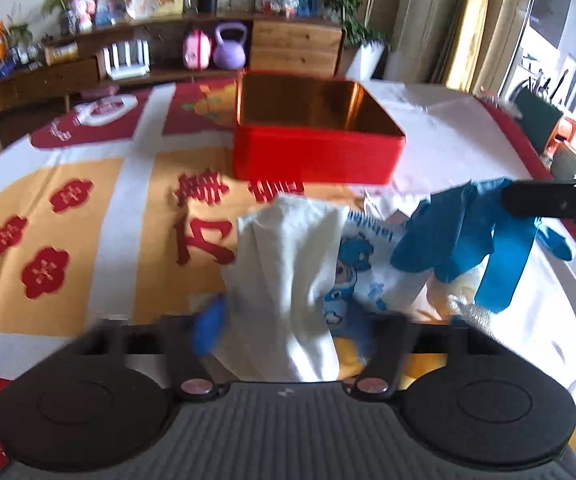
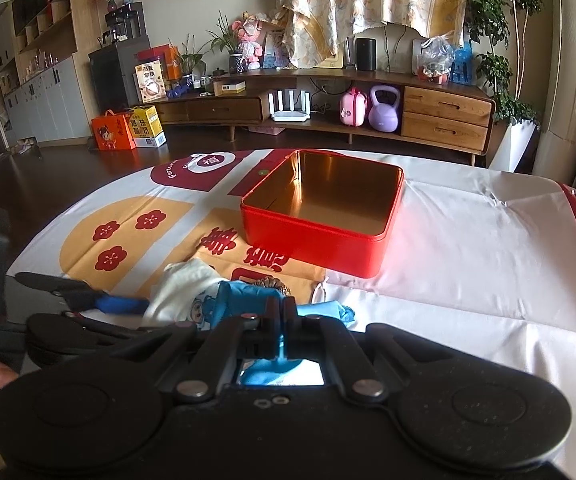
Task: Organize soft objects
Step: 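Lift the white cloth with the left gripper while the right gripper carries the blue gloves toward the red tin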
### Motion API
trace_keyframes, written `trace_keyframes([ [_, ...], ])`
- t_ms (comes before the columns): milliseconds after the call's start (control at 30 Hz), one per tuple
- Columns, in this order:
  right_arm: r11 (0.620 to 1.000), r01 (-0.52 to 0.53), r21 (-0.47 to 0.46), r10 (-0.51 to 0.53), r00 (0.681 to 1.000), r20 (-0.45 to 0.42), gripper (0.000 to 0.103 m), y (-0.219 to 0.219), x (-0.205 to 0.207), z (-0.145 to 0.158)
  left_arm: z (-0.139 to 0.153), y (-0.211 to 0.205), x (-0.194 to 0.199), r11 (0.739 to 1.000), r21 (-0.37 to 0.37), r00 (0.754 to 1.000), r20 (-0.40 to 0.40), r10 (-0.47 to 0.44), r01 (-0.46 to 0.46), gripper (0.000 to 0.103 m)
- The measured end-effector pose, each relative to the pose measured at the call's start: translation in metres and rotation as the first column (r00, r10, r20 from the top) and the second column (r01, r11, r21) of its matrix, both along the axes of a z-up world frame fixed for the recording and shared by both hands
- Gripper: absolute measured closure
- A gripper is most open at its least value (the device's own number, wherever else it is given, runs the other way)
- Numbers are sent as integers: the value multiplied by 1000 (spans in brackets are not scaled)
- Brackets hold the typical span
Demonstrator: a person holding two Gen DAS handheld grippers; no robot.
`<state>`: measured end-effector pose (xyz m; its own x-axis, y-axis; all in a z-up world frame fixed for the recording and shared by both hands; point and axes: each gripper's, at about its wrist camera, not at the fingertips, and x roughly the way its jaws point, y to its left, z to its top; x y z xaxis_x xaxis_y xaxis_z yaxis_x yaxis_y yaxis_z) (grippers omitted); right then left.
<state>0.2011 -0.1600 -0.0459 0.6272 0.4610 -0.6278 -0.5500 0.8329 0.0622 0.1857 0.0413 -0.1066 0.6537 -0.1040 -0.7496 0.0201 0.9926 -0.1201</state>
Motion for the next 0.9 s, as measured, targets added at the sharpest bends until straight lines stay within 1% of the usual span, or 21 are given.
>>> trace_keyframes([
  [33, 1000, 0, 0, 0, 1000, 0, 102, 0, 0, 0, -2, 1, 1, 1000, -5, 1000, -10, 4, -4, 70],
  [100, 1000, 0, 1, 0, 1000, -1, 102, 0, 1, 0, -3, 3, -1, 1000, -11, 1000, 1, 6, -6, 75],
  [133, 1000, 0, 0, 0, 1000, -2, 102, 0, 1, -1, -2, 4, -3, 1000, -8, 1000, 13, 4, -4, 82],
  [167, 1000, 0, -1, 0, 1000, -3, 102, 1, 2, 0, -1, 5, -5, 1000, -9, 1000, 20, 6, -6, 86],
  [200, 1000, 0, -2, 0, 1000, -4, 102, 1, 2, -1, 1, 5, -6, 1000, -12, 1000, 29, 8, -8, 93],
  [300, 1000, 2, -1, -2, 1000, -3, 102, 0, 1, 0, 5, 11, -9, 1000, -28, 999, 45, 14, -13, 96],
  [433, 1000, 4, 0, -4, 1000, 8, 102, -1, 0, 3, 18, 19, -13, 997, -63, 996, 78, 42, -38, 97],
  [600, 1000, 6, 12, -6, 999, 39, 102, -1, 1, 18, 51, 27, -16, 995, -86, 991, 126, 55, -45, 97],
  [733, 1000, 2, 28, -4, 998, 69, 102, -3, 5, 36, 83, 27, -11, 997, -79, 987, 155, 30, -18, 97],
  [900, 999, 2, 40, -6, 994, 111, 102, -2, 21, 61, 122, 25, 8, 997, -67, 984, 177, -9, 21, 97],
])
